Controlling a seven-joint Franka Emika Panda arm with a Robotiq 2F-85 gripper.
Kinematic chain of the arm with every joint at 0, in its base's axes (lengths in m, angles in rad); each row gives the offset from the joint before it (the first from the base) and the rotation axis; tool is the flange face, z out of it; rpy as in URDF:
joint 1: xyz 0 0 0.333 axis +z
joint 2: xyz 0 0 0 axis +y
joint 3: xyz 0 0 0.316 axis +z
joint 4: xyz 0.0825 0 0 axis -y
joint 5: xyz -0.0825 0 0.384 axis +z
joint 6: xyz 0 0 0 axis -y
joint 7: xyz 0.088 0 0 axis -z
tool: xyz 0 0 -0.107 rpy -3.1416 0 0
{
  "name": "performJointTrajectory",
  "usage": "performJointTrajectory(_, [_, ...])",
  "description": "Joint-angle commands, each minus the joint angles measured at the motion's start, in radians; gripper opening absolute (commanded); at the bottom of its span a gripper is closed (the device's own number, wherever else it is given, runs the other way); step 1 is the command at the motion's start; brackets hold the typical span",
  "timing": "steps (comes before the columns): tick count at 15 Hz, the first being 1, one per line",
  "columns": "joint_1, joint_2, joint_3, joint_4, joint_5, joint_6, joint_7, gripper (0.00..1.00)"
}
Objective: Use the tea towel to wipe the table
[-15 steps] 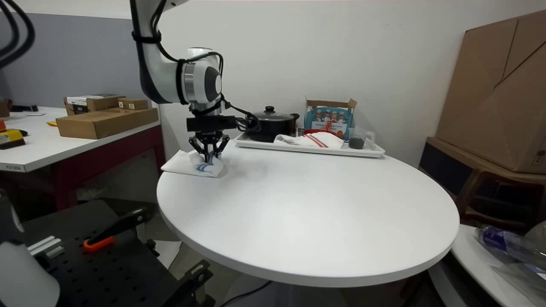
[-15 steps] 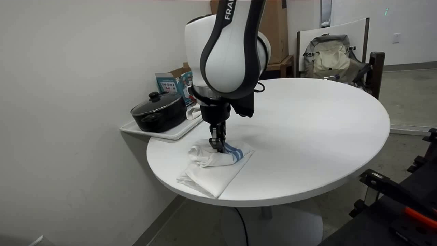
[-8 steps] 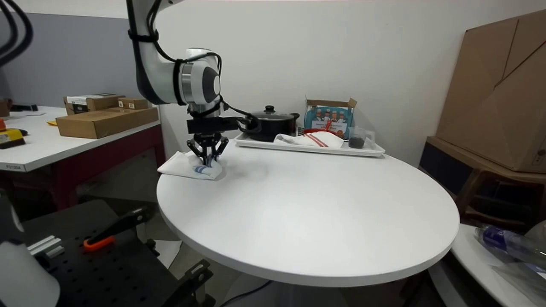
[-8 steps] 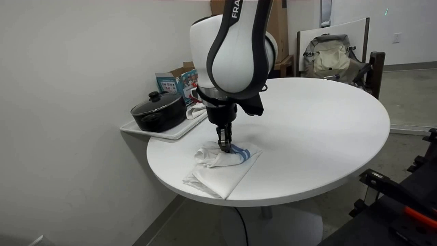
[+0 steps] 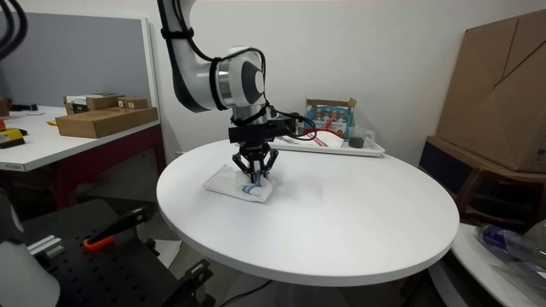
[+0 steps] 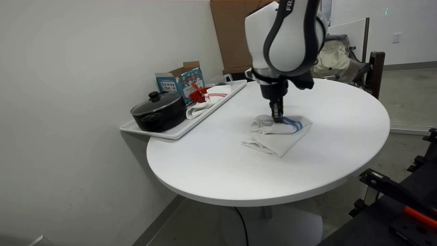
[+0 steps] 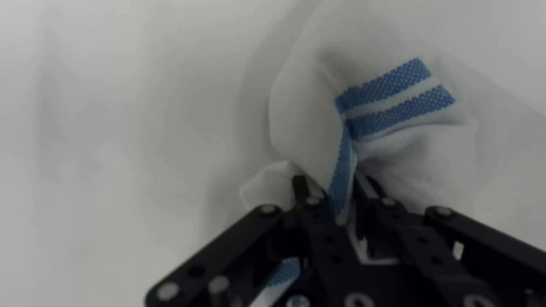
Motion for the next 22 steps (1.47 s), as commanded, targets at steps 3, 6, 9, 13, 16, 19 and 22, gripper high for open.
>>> performJointTrajectory(3, [-0.026, -0.028, -0.143, -0.041, -0.088, -0.072, 0.071, 0.05])
performJointTrajectory(6, [-0.057, -0.048, -0.113, -0.059, -0.058, -0.101, 0.053, 0.05])
performJointTrajectory(9, [-0.090, -0.076, -0.011, -0.084, 0.019, -0.128, 0.004, 0.05])
performJointTrajectory(13, [-0.082, -0.087, 0.147, -0.099, 0.110, -0.086, -0.026, 0.05])
performJointTrajectory(16, [-0.071, -0.066, 0.231, -0.044, 0.178, -0.045, -0.011, 0.05])
performJointTrajectory(19, [-0.065, -0.048, 0.236, 0.034, 0.205, -0.034, 0.003, 0.05])
performJointTrajectory(22, [-0.093, -0.031, 0.248, 0.125, 0.266, -0.182, -0.020, 0.45])
